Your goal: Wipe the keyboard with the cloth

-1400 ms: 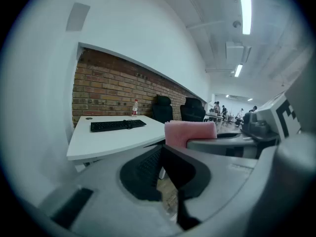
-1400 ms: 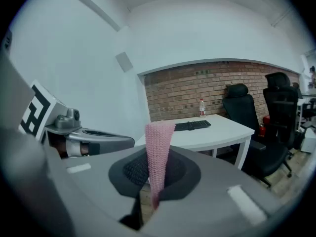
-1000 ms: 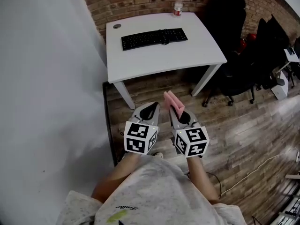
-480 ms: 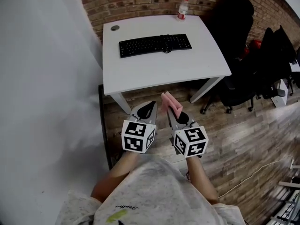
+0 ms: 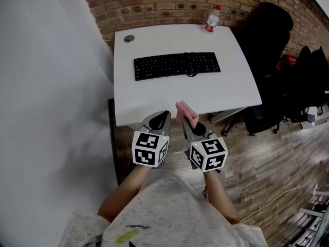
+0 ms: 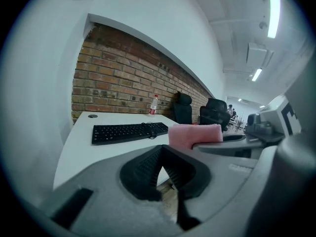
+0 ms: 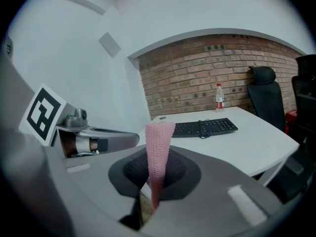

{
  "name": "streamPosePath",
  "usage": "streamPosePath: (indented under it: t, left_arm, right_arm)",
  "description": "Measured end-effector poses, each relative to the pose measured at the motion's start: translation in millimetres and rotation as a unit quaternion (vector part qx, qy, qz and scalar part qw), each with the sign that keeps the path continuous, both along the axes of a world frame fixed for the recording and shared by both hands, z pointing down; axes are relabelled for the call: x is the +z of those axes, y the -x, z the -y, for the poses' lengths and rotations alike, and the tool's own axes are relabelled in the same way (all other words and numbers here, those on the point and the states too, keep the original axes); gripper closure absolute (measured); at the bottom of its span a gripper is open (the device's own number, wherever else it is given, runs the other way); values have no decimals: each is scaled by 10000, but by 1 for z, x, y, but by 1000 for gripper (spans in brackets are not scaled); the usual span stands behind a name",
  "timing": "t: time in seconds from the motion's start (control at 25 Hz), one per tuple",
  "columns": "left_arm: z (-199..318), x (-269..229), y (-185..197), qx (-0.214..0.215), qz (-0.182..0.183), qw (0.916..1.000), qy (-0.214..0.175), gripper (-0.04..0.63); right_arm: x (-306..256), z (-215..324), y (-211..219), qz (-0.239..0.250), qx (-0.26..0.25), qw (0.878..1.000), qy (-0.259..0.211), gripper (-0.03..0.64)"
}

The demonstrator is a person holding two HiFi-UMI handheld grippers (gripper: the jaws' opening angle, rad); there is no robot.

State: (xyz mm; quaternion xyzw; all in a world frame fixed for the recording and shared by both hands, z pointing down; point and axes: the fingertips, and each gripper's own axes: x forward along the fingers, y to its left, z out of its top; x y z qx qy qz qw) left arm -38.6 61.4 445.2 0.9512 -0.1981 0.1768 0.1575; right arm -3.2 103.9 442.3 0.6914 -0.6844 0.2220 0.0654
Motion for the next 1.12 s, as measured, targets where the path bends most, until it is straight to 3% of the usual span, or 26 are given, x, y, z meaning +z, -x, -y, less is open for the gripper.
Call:
streamPosePath:
  t: [0.44,1.12]
  left_arm:
    - [97,3,-11,-179,10,9997,148,600]
    - [191,11,24,-880,-52,9958,231,600]
  right_arm:
    - [-4,101,-12,68,-264,9996,124,592]
    - [-3,245,12,360,-1216,9914,309,592]
